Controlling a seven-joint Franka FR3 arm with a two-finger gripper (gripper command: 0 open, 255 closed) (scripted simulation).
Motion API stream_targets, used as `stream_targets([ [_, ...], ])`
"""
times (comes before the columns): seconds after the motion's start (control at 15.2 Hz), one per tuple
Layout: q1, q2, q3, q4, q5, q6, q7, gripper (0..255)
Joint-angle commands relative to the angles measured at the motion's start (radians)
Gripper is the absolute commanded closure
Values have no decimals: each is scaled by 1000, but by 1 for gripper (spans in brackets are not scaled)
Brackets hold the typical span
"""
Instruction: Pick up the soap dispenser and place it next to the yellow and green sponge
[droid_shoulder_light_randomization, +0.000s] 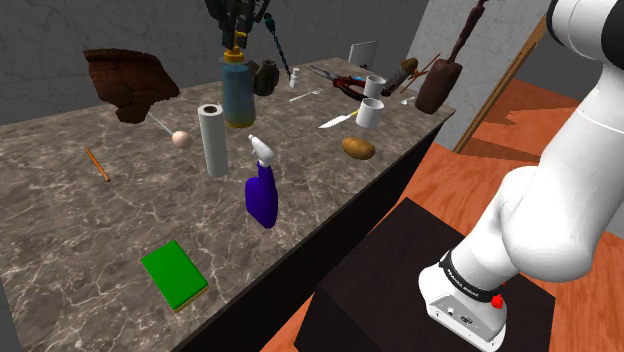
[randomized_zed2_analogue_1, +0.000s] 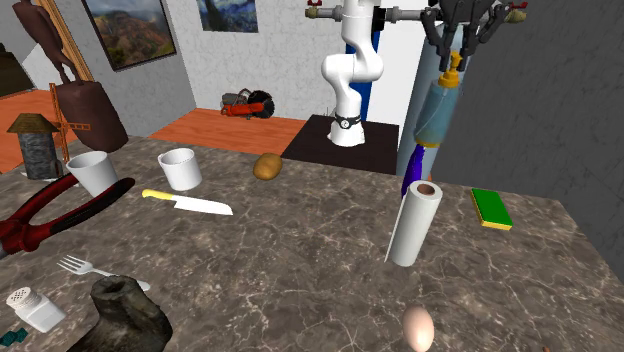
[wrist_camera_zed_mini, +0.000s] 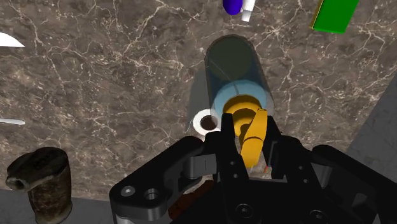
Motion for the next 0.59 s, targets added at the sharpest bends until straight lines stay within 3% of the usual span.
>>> stream_targets([
  [0.0, 26, -5, 20, -8, -8, 4, 47, 255],
  [0.53, 136, 11, 101, 11, -48, -1, 237, 255],
])
